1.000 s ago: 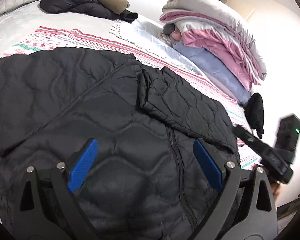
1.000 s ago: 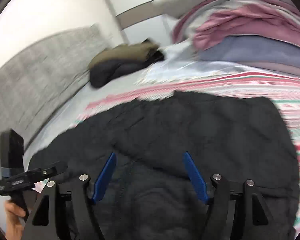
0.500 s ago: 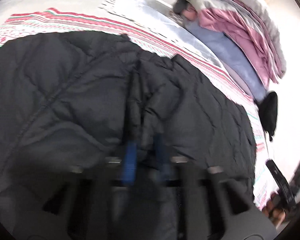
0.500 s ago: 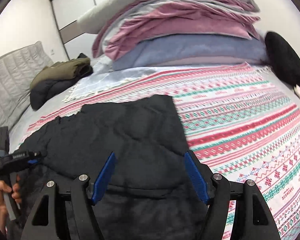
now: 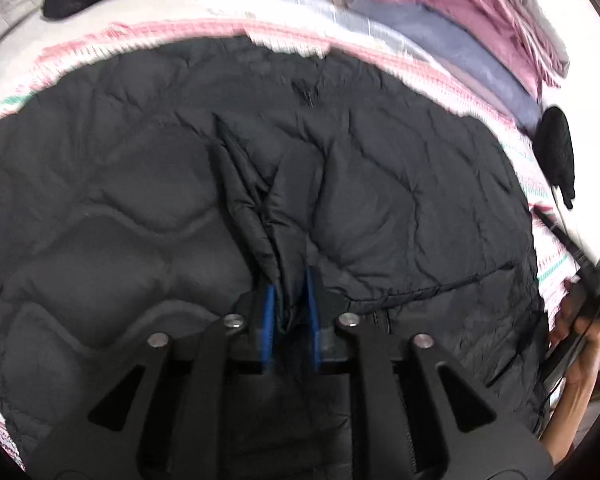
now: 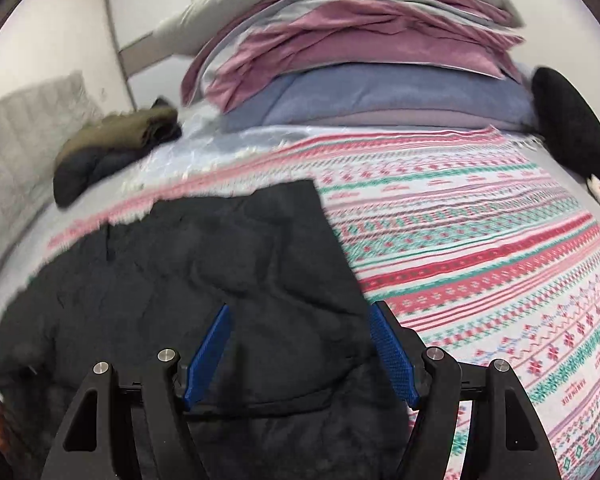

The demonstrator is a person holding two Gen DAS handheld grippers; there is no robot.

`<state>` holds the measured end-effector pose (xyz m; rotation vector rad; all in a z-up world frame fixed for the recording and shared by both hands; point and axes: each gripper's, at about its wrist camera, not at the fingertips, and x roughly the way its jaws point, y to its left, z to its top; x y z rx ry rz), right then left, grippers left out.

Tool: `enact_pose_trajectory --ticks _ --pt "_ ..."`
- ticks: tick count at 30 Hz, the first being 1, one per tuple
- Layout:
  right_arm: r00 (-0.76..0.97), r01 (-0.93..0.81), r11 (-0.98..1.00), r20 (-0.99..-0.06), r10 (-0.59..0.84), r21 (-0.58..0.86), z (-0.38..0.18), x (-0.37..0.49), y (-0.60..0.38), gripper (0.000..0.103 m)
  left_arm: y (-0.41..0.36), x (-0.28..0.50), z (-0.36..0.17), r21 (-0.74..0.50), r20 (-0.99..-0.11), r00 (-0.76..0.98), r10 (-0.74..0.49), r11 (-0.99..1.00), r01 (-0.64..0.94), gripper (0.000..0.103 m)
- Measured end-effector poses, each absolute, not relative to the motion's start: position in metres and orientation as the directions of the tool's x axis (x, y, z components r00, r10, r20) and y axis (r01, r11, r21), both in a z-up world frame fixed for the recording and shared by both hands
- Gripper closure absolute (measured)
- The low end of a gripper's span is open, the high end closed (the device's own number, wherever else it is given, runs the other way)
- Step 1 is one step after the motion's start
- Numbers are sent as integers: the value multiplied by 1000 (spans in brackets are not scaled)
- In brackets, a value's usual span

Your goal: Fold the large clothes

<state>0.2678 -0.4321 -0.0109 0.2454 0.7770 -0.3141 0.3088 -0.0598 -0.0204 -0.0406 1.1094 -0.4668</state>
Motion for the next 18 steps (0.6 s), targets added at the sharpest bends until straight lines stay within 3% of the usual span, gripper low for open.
enact_pose_trajectory --ticks 1,3,8,13,15,18 --pt "638 370 926 -744 -198 70 -20 273 -431 31 -57 307 -12 -235 -836 413 -361 916 324 62" --pt "551 410 911 -806 -218 34 -41 279 -438 31 -52 302 4 -212 -782 512 -355 924 317 52" --pt "530 435 898 -825 -194 68 -45 279 -448 31 -63 300 17 -274 -678 560 -476 871 408 50" --pt "509 445 895 -829 -231 24 -46 279 -446 28 -87 318 -35 -267 -786 436 -438 877 400 50" --pt "484 475 880 -843 -236 26 -52 277 -451 18 -89 319 -48 -272 -792 422 -441 874 403 50" --pt "491 493 865 -851 -186 95 -53 272 -463 17 -88 316 -40 -263 -791 432 -434 878 400 46"
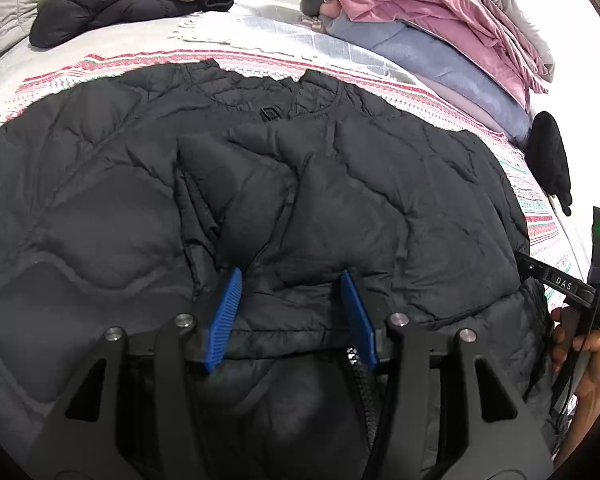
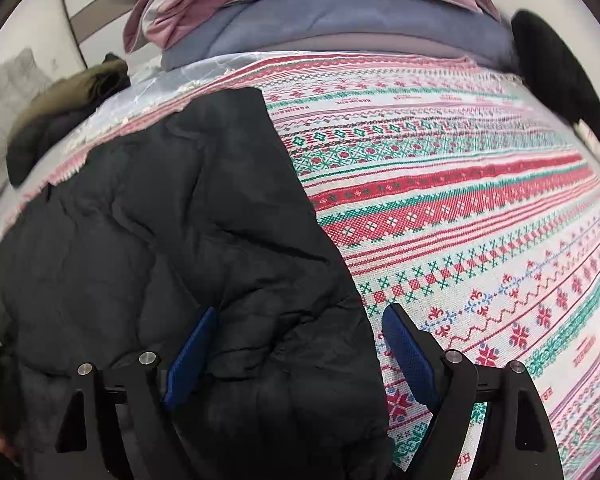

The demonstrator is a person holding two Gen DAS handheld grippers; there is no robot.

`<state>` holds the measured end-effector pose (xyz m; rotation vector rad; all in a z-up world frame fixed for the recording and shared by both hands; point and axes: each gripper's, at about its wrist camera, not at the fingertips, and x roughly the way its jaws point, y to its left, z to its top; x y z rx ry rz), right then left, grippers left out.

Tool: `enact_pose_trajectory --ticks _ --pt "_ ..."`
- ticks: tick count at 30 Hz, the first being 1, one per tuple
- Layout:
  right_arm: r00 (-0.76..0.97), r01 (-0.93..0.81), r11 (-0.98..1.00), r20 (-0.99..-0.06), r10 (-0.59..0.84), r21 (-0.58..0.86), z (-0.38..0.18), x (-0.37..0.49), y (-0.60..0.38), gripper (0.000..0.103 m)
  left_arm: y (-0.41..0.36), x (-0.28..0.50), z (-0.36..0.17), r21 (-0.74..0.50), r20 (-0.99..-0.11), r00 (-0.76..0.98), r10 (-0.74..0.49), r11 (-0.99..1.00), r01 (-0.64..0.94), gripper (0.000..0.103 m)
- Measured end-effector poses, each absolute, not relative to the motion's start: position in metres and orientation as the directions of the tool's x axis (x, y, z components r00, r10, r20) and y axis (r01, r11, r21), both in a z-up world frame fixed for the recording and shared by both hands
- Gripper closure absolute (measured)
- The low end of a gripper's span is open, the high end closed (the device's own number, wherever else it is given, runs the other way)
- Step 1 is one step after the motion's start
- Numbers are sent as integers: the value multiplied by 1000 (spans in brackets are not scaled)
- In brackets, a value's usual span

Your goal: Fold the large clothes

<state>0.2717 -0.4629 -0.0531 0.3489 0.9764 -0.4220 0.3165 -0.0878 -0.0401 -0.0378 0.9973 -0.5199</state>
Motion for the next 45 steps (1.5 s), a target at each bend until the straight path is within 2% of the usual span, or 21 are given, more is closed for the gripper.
enact_pose_trajectory --ticks 3,4,9,12,20,24,30,34,41,44,45 --pt "507 490 865 -842 -185 105 -37 267 -464 17 -84 307 -21 -230 -791 453 -411 886 401 22" --pt "519 486 867 -835 -183 112 -31 265 -463 17 -79 301 -12 -208 -785 481 -391 897 390 19" --pt "608 455 875 -776 -169 166 26 249 -452 17 -40 281 22 -243 -758 518 -396 909 340 13" --pt "640 447 877 -748 -174 178 54 239 -441 17 -10 273 37 -216 -761 554 -338 937 275 9" --pt "668 360 906 -740 -84 223 98 228 -397 16 91 267 47 -164 -776 616 -132 986 5 9" --pt "669 348 906 -740 -61 240 86 218 -385 16 151 269 27 -187 -785 617 -49 969 -162 8" --pt "602 395 881 -798 -34 261 55 232 -386 16 242 279 -26 -250 -815 579 35 879 -405 8" --pt "587 414 884 -806 -75 218 53 232 -388 16 279 280 -53 -293 -821 570 42 825 -483 8" --pt "562 388 903 -824 -72 186 48 232 -384 16 328 290 -72 -390 -789 615 5 769 -506 9" --pt "565 368 916 -820 -88 156 48 234 -380 16 351 289 -80 -451 -760 649 10 712 -539 21" --pt "568 370 915 -818 -88 159 48 234 -379 16 358 288 -80 -464 -750 661 21 696 -548 34"
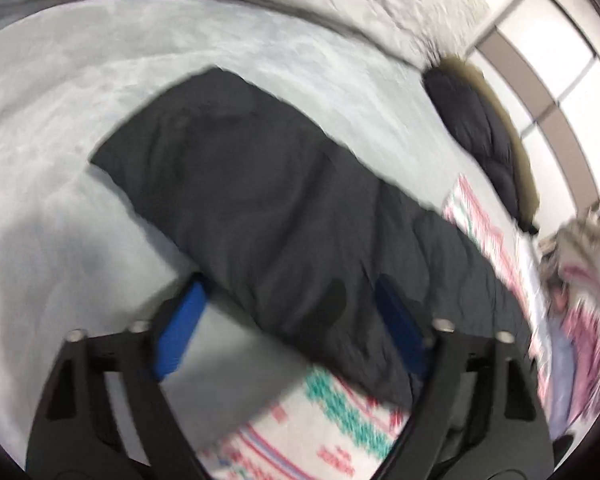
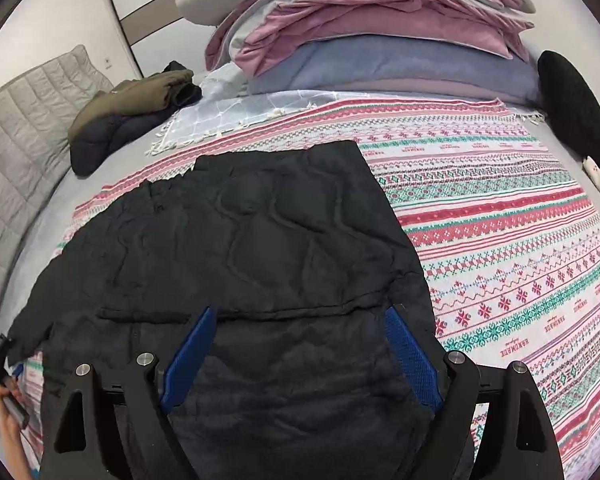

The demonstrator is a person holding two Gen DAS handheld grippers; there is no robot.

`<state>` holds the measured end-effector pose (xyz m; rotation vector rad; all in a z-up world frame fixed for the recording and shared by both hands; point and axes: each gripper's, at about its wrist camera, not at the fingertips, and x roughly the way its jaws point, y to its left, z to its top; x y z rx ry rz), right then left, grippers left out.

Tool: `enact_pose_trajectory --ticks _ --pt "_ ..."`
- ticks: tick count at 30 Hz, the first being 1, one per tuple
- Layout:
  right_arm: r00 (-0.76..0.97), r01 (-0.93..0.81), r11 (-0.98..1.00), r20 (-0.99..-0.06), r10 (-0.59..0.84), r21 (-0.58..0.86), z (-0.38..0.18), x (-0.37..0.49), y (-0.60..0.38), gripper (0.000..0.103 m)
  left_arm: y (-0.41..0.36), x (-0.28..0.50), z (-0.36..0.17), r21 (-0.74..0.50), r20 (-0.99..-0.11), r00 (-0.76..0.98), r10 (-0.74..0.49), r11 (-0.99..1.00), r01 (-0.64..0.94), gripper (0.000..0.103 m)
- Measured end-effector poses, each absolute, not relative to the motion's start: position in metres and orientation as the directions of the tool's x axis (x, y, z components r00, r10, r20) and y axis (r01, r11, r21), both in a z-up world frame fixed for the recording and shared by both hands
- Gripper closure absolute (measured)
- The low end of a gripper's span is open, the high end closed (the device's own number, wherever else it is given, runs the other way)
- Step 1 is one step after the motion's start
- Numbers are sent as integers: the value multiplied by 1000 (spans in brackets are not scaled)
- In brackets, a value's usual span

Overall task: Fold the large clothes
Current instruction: 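Fold the jacket side inward with the left tool and release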

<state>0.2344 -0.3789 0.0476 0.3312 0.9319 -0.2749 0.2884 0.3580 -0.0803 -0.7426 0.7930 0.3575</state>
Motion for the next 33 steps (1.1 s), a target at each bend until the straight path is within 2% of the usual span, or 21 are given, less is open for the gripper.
enact_pose_trajectory --ticks 1,2,3,5,10,15,19,26,33 --pt "567 365 917 -820 -79 165 46 236 -377 16 364 289 -80 -470 -746 665 34 681 -561 57" --pt "564 357 920 -823 -71 165 44 238 -376 16 369 290 -79 -478 -743 668 32 673 -564 72" --pt "560 350 923 -825 -68 162 43 239 -375 16 373 292 -78 -502 -736 677 10 663 -555 97" --pt "553 345 927 -830 -76 146 40 241 -372 16 375 293 -66 -544 -708 705 -30 660 -518 98" --pt "557 337 930 -827 -72 146 38 244 -368 16 330 297 7 -503 -608 793 -46 794 -340 99" --pt "560 334 929 -826 -60 159 38 244 -367 16 262 297 78 -466 -497 860 -115 872 -153 99" --pt "567 330 928 -822 -51 170 39 243 -367 16 200 305 111 -448 -450 867 -215 894 -11 99" --pt "566 355 914 -823 -43 197 36 241 -377 16 72 306 106 -428 -466 777 -424 876 222 99" --pt "563 363 908 -826 -35 209 33 239 -382 16 -47 302 32 -395 -594 603 -532 846 357 99"
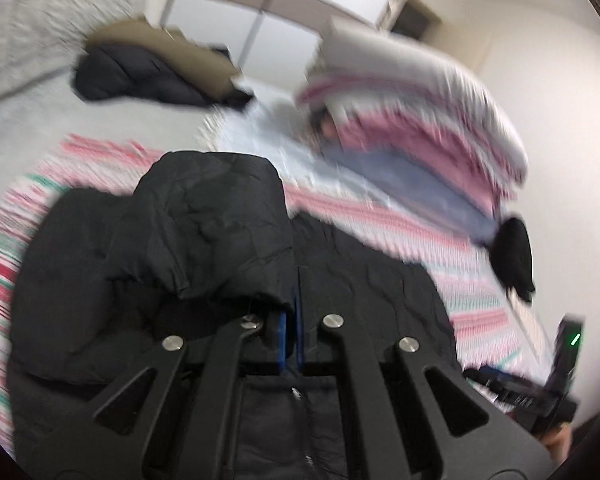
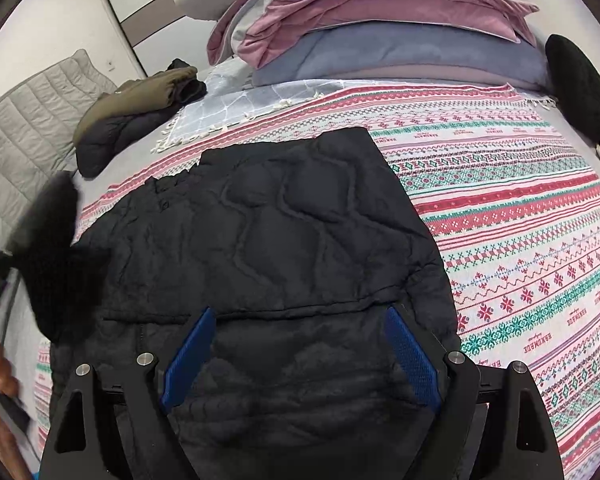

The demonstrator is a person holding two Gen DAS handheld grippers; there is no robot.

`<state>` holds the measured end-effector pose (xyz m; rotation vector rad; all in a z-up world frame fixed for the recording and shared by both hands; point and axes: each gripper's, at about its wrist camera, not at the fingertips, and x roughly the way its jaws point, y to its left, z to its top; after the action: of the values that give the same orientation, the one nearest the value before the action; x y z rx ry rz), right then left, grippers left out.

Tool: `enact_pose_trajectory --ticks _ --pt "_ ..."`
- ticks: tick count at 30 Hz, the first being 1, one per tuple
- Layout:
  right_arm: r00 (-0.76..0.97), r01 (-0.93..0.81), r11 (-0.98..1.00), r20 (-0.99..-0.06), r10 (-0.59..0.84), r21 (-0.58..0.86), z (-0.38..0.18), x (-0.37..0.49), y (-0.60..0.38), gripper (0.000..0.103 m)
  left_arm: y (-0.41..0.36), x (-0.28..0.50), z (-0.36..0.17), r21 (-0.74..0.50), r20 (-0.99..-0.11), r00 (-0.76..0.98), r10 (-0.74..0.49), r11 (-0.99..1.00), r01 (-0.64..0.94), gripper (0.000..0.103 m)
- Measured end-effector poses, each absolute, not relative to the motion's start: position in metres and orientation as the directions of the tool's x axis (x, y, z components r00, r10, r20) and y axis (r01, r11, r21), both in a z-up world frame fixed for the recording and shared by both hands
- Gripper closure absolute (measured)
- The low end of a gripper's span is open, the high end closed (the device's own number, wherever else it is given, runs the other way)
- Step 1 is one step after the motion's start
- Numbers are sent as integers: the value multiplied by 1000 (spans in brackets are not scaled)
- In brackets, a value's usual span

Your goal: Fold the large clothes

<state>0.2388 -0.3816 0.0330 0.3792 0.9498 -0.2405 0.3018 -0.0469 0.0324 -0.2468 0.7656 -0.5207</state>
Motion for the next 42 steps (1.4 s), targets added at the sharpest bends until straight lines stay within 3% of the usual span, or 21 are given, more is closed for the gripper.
enact_pose_trajectory --ticks 5,7,8,9,10,12,13,17,21,25,28,31,32,33,34,35,39,42 --pt "556 368 905 -830 -31 213 28 240 -382 16 -86 295 -30 -302 -725 492 -482 864 402 94" --pt "557 360 908 -831 -22 217 26 242 -380 16 -91 293 -53 -245 -786 436 -439 868 433 75" --pt "557 355 910 -830 -21 216 25 243 -378 16 -90 290 -53 -243 -789 427 -443 862 445 74" --pt "560 346 914 -828 -20 213 26 244 -375 16 -85 286 -47 -255 -783 420 -460 852 458 67" --pt "563 339 917 -826 -18 211 26 245 -373 16 -79 281 -41 -267 -777 412 -476 842 469 50" --pt "571 309 930 -821 -12 201 26 249 -362 16 -60 268 -20 -269 -747 434 -504 826 495 31" --pt "571 296 935 -821 -12 193 26 251 -356 16 -51 262 -11 -253 -727 464 -506 826 504 29" --pt "567 237 958 -824 -3 159 24 258 -328 16 1 251 17 -180 -688 581 -435 878 444 28" --pt "614 117 970 -783 99 215 26 265 -294 16 42 267 13 -140 -696 639 -328 935 327 28" --pt "673 57 954 -717 180 294 18 275 -286 16 72 279 -3 -184 -693 641 -330 941 286 29" --pt "691 124 946 -710 134 299 -2 291 -294 18 81 279 -12 -181 -680 657 -327 942 281 34" --pt "691 109 921 -694 201 375 -21 306 -297 34 88 284 -21 -222 -666 658 -352 935 276 37" --pt "689 94 915 -689 224 392 -25 310 -295 46 89 286 -23 -231 -662 659 -357 933 274 38" --pt "687 77 913 -685 243 401 -27 313 -290 70 89 288 -24 -239 -657 659 -365 931 278 40" --pt "685 51 916 -681 258 399 -27 318 -284 84 88 289 -26 -241 -656 658 -370 929 282 42" --pt "688 39 929 -684 241 367 -23 320 -276 92 87 291 -27 -239 -659 655 -370 929 283 42" --pt "774 20 970 -618 137 241 1 317 -260 93 86 302 -39 -213 -699 643 -313 950 231 43" --pt "678 118 991 -734 -38 58 -24 333 -256 92 94 309 -60 -224 -750 599 -279 960 167 43"
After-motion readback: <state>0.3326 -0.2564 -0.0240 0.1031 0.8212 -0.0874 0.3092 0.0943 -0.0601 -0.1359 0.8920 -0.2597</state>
